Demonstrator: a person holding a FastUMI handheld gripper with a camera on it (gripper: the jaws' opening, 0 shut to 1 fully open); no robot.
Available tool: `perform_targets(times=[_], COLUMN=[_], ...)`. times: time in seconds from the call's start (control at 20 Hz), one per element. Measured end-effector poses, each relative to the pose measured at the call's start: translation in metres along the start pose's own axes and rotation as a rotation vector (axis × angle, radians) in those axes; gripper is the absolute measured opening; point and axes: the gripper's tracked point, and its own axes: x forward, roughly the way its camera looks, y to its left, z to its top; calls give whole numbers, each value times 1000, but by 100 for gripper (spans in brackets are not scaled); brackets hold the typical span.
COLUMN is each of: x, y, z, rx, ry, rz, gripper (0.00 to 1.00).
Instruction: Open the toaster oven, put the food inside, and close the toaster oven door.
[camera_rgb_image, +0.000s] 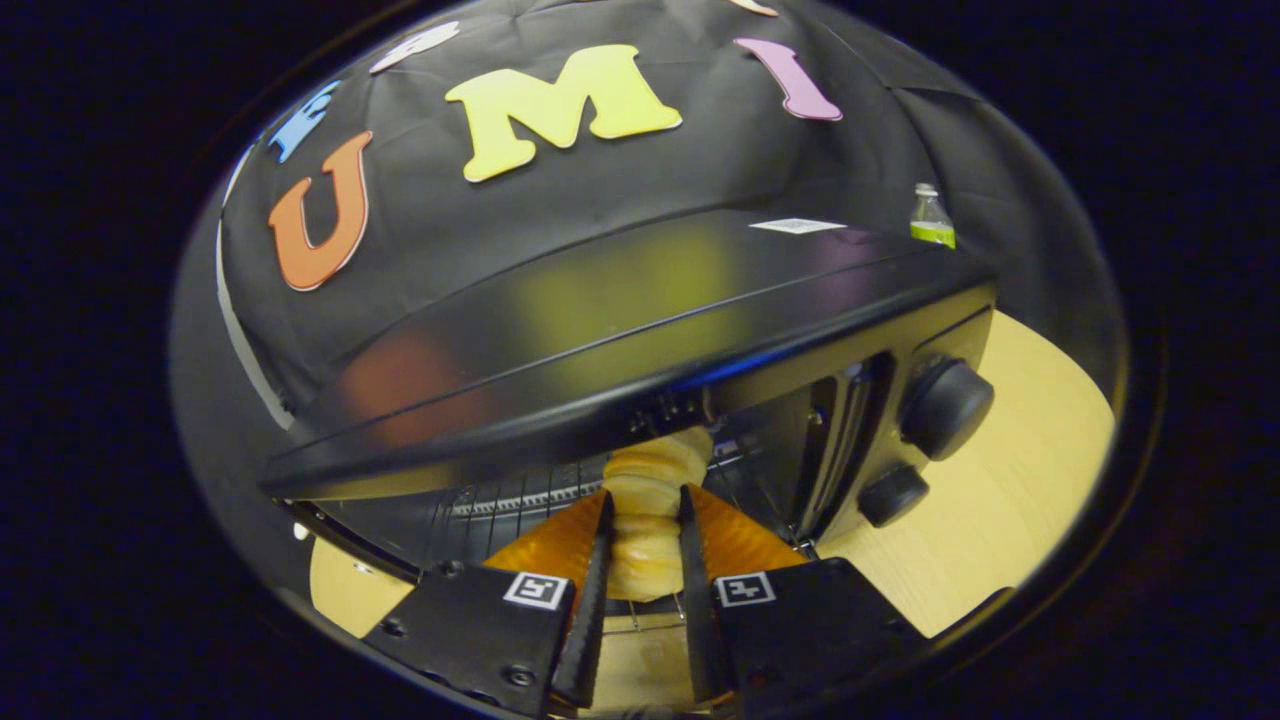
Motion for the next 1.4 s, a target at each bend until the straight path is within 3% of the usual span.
perform_targets(times=[0.3,0.45,0.85,1.15,1.4], x=[-19,-46,-160,-183,-174], y=[4,11,10,-2,-9], z=[-3,-5,-50,-118,-161], rx=[19,1,-165,-336,-348], ry=[-2,15,3,70,195], rz=[26,55,96,91,88], gripper=[70,100,99,100,100])
